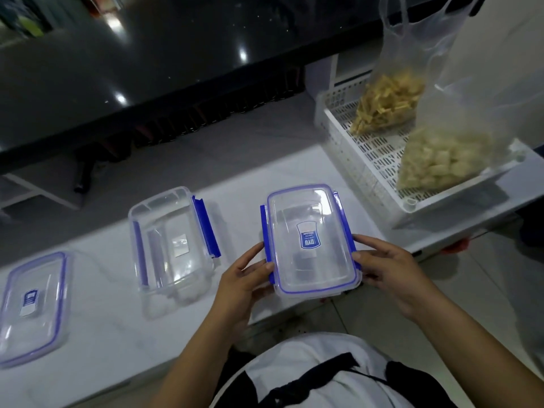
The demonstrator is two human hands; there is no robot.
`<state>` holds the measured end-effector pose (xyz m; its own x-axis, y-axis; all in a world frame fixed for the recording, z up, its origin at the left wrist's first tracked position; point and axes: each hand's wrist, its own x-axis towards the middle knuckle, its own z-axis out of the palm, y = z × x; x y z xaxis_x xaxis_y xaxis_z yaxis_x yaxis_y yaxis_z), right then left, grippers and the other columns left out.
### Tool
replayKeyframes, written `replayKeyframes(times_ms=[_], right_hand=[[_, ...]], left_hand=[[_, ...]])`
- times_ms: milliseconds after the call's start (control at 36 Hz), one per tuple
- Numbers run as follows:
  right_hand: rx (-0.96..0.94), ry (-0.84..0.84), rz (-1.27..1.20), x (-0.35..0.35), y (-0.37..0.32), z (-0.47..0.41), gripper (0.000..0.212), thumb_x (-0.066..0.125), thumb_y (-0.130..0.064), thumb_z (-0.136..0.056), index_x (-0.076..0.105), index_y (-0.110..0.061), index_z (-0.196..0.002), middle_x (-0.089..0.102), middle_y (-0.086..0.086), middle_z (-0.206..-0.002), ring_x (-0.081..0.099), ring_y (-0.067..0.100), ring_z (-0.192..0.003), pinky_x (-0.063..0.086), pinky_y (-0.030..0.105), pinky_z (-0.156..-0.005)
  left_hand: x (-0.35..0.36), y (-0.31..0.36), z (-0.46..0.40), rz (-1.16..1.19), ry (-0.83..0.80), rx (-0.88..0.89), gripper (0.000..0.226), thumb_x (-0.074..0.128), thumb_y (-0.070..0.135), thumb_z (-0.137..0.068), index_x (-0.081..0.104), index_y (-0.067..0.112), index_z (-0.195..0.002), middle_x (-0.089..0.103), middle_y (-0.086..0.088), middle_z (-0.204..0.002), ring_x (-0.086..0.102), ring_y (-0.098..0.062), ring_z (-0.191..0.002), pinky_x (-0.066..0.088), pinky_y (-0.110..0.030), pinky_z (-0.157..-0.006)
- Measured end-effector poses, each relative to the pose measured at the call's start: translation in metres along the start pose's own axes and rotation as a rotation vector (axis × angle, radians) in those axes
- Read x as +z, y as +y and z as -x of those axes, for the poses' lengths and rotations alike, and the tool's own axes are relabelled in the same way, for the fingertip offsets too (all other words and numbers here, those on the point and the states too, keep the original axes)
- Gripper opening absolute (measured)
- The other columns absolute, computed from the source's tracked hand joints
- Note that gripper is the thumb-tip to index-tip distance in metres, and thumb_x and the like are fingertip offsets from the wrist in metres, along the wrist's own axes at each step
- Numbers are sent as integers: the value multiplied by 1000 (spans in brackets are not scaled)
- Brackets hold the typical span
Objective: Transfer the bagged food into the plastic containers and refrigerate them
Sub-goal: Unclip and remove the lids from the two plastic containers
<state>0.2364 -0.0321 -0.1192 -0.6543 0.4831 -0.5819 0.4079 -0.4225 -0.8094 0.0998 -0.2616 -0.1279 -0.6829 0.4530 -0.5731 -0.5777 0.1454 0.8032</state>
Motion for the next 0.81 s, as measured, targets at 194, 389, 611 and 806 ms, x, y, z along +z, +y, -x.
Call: replayKeyframes(times_ms=[194, 389, 611, 806], right_hand=[[19, 24, -93, -14, 8, -5, 36, 62, -2, -91, 71, -24, -118, 76, 18, -90, 71, 27, -77, 57, 39, -75], [-238, 182, 169, -21, 17, 2, 37, 65, -8, -93, 64, -27, -125, 73, 8, -112, 71, 24, -95, 55, 28, -82], [-451, -219, 1095, -7, 11, 24, 96, 73, -69, -69, 16, -61, -147, 20, -21, -160, 19, 3, -146, 21, 27, -118], [-500, -116, 1531, 7, -18, -11, 100, 61, -75, -73, -5, -60, -147, 22, -7, -163, 4, 20, -151, 5, 43, -119]], left_hand=[[-7, -10, 0, 141, 23, -45, 40, 59, 2, -95, 62, 18, -132, 71, -25, -114, 68, -36, -102, 60, -46, -86], [-10, -19, 9, -230, 112, 182, 46, 64, 23, -97, 54, 44, -137, 61, 5, -137, 64, -9, -117, 58, -31, -90], [-1, -15, 21, -921, -106, 463, 109, 80, 63, -71, 11, 53, -153, 14, 31, -160, 10, -3, -151, 25, -42, -122], [12, -9, -2, -987, -17, 458, 103, 75, 67, -71, 2, 64, -144, 8, 28, -161, -1, 1, -149, 11, -39, -122]])
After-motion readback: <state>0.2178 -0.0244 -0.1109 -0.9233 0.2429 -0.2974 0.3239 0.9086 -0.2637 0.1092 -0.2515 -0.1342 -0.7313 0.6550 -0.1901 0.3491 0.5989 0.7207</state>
